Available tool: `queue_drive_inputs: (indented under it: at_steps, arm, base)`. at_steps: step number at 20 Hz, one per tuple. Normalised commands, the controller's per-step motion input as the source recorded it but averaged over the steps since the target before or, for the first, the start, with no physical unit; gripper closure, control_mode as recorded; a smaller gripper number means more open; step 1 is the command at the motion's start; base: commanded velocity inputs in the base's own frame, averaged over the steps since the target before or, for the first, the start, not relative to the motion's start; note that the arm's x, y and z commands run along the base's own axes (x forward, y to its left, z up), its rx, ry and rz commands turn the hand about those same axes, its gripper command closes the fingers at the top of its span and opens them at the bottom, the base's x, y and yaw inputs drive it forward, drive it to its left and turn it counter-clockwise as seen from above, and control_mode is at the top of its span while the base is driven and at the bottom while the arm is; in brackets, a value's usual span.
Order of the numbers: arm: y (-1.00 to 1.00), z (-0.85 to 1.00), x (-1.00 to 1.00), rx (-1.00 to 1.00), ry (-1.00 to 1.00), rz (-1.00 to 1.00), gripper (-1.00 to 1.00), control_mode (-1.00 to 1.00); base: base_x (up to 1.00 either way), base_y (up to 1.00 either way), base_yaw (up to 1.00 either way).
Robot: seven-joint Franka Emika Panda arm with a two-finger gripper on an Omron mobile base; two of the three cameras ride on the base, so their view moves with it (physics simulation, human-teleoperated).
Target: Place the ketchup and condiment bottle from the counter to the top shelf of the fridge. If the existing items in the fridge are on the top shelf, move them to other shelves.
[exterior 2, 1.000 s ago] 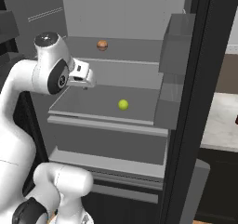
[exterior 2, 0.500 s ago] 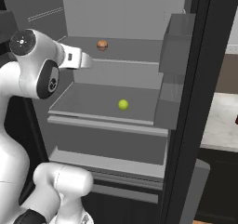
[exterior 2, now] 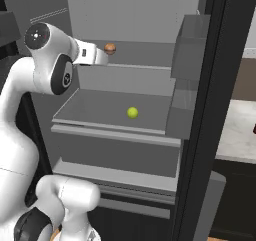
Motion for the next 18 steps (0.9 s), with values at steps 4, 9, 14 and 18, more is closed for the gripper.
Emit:
queue_drive_inputs:
  at_steps: [4, 9, 14, 18]
  arm:
    - [0.00, 0.00, 0.71, 0.00, 0.10, 0.00, -1.00, -1.00]
    - [0.00, -0.07, 0.74, 0.00, 0.04, 0.00, -1.00, -1.00]
    - [0.03, -0.22, 0.75, 0.02, 0.00, 0.00, -1.00, -1.00]
    - [0.05, -0.37, 0.70, 0.05, 0.00, 0.00, -1.00, -1.00]
  base:
    - [0.00, 0.00, 0.00]
    - [0.00, 0.00, 0.00]
    - [0.00, 0.00, 0.00]
    - [0.00, 0.00, 0.00]
